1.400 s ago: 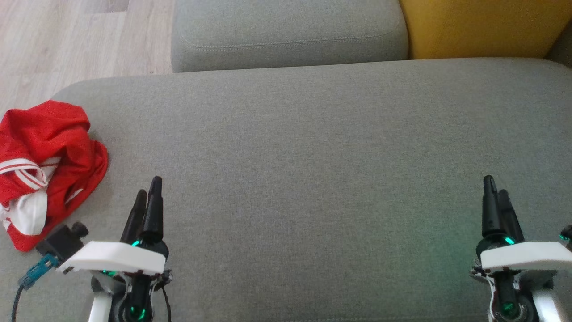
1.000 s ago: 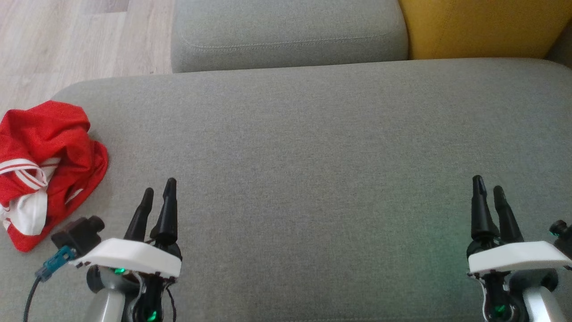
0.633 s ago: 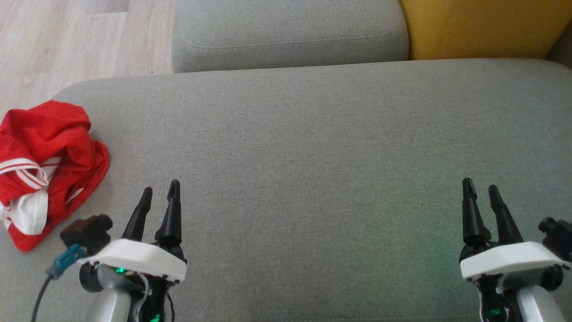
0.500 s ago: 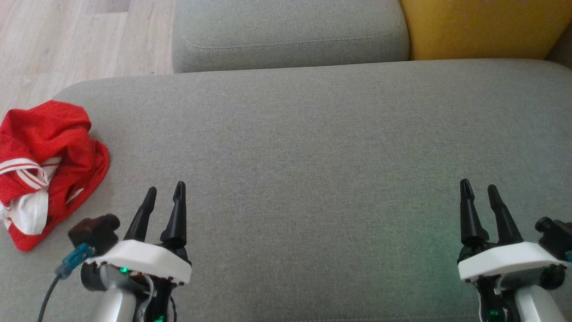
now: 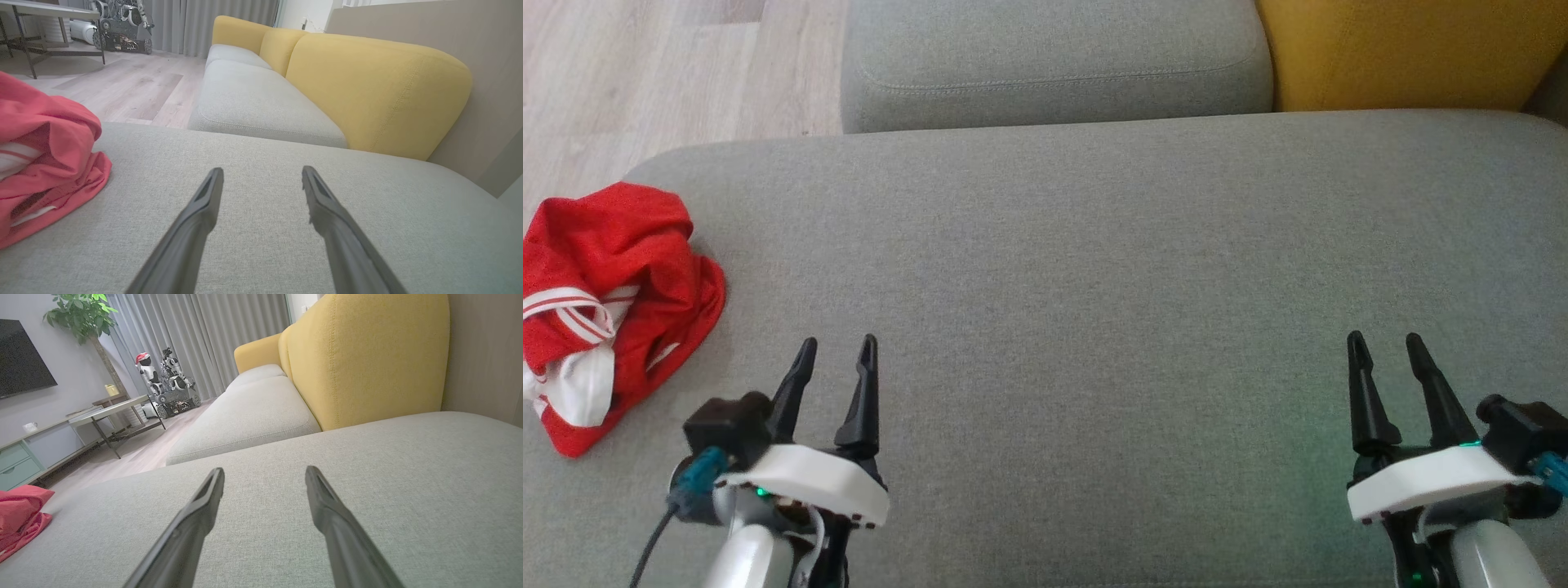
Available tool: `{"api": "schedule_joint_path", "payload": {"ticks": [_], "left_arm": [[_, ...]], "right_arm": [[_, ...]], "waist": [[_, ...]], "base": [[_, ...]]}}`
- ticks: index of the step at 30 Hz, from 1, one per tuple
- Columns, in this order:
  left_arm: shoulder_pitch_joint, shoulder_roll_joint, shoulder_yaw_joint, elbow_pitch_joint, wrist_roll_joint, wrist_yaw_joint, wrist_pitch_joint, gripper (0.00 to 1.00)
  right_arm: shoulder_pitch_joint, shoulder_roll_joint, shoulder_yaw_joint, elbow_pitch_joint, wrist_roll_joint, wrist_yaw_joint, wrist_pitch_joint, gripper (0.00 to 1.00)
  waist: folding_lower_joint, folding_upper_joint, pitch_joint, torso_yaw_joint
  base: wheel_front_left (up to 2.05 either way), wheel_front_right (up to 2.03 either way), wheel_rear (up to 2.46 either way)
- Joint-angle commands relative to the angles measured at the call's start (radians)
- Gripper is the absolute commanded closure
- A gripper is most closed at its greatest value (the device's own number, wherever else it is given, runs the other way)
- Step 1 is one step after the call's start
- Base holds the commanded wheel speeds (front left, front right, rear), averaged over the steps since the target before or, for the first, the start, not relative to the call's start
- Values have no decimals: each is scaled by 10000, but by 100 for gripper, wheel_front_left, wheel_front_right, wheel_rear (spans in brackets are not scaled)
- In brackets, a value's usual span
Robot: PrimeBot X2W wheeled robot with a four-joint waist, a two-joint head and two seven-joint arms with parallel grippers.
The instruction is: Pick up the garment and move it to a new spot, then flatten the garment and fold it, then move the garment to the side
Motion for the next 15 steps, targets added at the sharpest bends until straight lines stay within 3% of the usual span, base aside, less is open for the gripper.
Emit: {"api": "schedule_joint_path", "payload": {"ticks": [1, 15], "left_arm": [[-650, 180, 169, -306, 302, 59, -135, 0], [-619, 170, 37, -69, 1632, 248, -544, 0]], "right_arm": [[-425, -222, 212, -303, -299, -6, -142, 0], [-362, -7, 276, -206, -1607, -7, -557, 0]], "waist": [[0, 0, 0, 1], [0, 0, -13, -66]], "base": [[0, 0, 0], [0, 0, 0]]}}
